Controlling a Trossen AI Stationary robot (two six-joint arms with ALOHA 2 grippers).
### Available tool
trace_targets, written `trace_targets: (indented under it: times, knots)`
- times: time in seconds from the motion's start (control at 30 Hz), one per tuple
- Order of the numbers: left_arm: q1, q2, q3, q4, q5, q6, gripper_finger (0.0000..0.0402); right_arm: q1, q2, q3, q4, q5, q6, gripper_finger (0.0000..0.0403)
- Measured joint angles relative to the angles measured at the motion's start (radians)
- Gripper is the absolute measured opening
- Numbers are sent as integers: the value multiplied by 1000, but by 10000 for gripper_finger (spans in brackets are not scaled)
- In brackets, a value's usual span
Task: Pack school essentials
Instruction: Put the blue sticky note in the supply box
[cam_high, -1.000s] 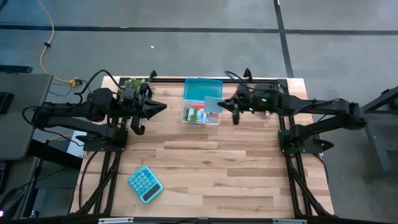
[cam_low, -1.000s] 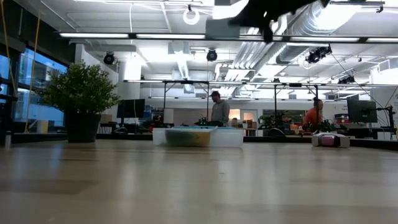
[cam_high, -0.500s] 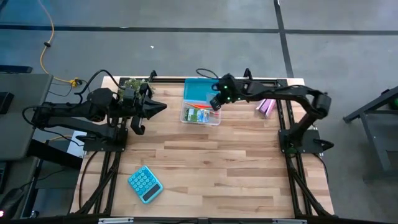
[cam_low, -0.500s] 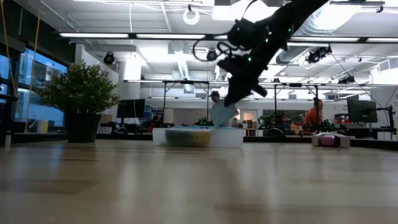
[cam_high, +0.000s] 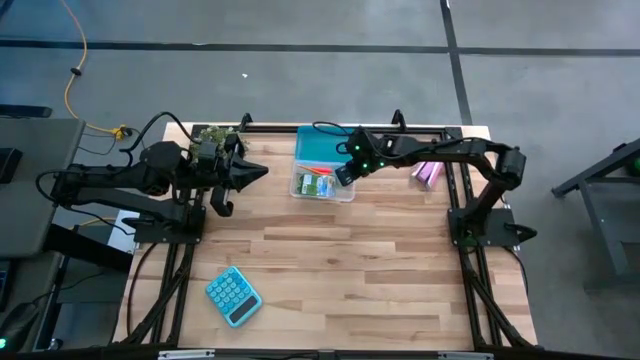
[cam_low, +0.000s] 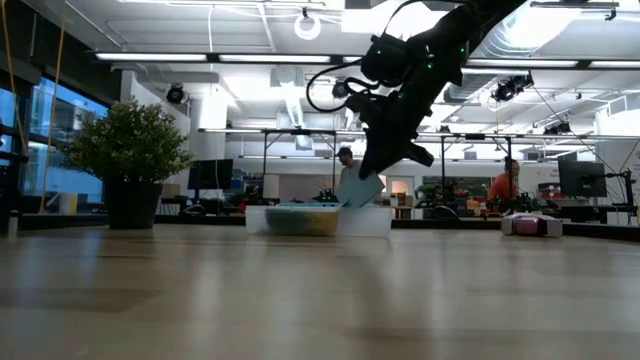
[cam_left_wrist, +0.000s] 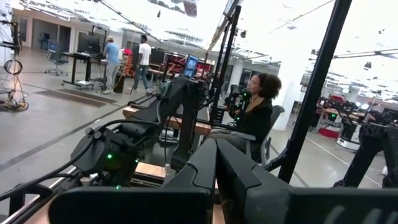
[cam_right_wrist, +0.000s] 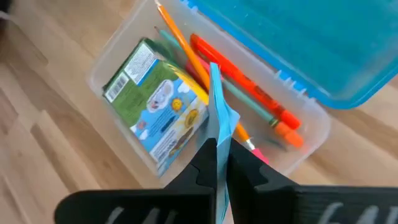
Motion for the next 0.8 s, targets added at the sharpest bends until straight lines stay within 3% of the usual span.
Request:
trace_targets:
  times: [0.27, 0.43, 0.57, 0.8]
  knots:
    - [0, 0, 0, 0, -14, 7, 0, -3, 2, 0, 9, -61, 129, 0]
    - [0, 0, 0, -1, -14, 7, 0, -15, 67, -5, 37, -139, 191, 0]
    - [0, -1, 0, -1, -16, -1, 0, -8, 77, -3, 106, -138, 233, 0]
    - [0, -1, 0, -3, -15, 0, 0, -8, 80, -4, 43, -113, 269, 0]
